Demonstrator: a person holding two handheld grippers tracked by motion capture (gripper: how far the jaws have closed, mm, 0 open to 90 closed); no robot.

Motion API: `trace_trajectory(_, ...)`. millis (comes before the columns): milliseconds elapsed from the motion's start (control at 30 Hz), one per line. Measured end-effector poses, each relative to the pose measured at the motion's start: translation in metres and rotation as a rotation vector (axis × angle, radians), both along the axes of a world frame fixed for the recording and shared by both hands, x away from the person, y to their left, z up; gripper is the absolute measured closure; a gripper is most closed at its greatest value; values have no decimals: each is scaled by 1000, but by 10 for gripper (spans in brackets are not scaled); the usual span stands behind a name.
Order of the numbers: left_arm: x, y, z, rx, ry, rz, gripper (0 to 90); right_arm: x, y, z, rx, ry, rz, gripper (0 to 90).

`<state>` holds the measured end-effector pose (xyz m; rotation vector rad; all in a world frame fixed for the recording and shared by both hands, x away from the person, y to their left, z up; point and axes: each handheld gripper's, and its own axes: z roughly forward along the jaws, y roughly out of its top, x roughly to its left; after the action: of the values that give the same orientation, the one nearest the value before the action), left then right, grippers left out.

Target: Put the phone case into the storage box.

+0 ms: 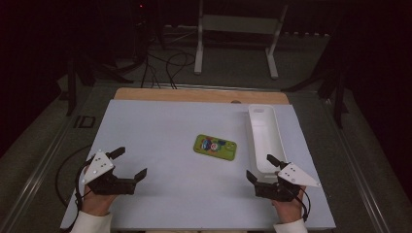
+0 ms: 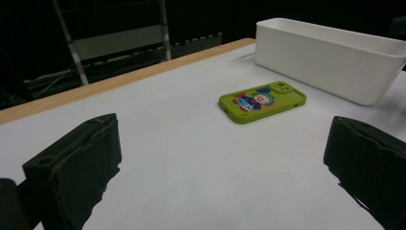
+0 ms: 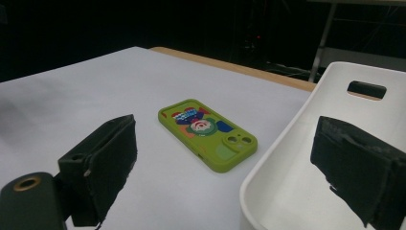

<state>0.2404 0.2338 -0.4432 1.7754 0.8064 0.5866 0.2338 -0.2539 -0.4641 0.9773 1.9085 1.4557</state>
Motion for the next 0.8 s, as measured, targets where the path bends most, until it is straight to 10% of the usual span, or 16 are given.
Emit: trace_trajectory(800,21,-27,3,3,15,-27,0,0,0,0,3,2,0,86)
